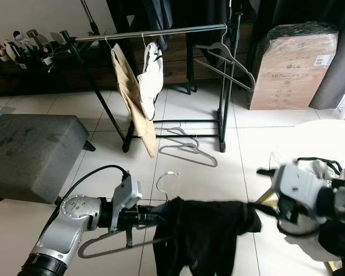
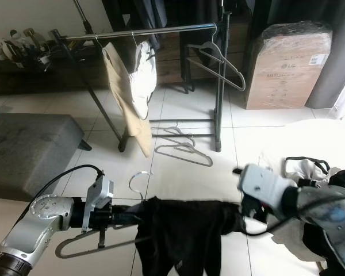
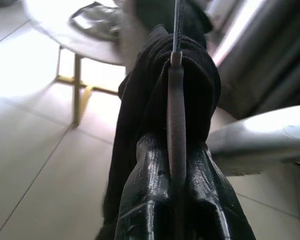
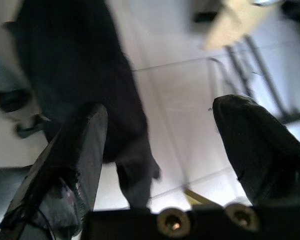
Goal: Hang hanger
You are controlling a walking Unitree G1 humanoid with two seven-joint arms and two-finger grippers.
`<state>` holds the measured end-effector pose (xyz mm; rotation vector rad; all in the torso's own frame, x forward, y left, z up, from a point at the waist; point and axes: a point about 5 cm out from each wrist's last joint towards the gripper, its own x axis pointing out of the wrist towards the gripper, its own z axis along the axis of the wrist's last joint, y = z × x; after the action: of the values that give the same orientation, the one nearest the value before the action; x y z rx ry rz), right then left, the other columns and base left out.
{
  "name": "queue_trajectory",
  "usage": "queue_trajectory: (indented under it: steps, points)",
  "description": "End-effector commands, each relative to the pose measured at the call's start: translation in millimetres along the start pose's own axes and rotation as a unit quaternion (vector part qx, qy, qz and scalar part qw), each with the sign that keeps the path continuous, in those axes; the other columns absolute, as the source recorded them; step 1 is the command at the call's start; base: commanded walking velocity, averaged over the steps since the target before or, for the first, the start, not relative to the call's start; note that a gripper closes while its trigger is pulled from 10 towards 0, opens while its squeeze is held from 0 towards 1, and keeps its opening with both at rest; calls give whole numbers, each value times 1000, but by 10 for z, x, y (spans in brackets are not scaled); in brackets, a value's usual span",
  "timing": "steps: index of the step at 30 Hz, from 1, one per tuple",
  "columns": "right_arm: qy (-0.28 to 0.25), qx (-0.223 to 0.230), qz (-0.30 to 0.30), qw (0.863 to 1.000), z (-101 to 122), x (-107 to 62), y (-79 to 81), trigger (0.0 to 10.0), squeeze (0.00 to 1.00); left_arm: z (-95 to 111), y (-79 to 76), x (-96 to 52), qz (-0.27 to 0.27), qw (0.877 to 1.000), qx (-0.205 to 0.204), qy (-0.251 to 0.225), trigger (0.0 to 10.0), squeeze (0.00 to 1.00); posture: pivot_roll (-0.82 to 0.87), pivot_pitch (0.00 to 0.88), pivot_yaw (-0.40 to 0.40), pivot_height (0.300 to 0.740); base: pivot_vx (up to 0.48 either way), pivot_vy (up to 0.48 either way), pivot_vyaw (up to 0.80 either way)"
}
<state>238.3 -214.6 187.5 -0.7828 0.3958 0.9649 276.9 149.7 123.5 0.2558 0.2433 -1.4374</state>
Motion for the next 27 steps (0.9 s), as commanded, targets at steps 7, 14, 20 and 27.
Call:
queue_trajectory:
  steps: [7, 14, 20, 27]
  points:
    - [-57, -26, 109, 992, 128, 136, 186, 10000, 0, -26, -95, 55, -71, 996, 50, 23, 0, 0, -221, 148, 122, 740, 0, 0, 0]
    - [-79, -15, 149, 986, 162, 282, 288, 10000, 0, 7, -101, 179, -86, 993, 77, 23, 0, 0, -222, 141, 121, 740, 0, 0, 0]
    - [-98, 27, 179, 979, 156, 481, 402, 10000, 0, 49, -99, 253, -93, 991, 96, 15, 0, 0, -222, 137, 119, 740, 0, 0, 0]
    - [-95, 63, 185, 976, 96, 651, 468, 10000, 0, 66, -97, 288, -93, 990, 105, 11, 0, 0, -216, 136, 120, 740, 0, 0, 0]
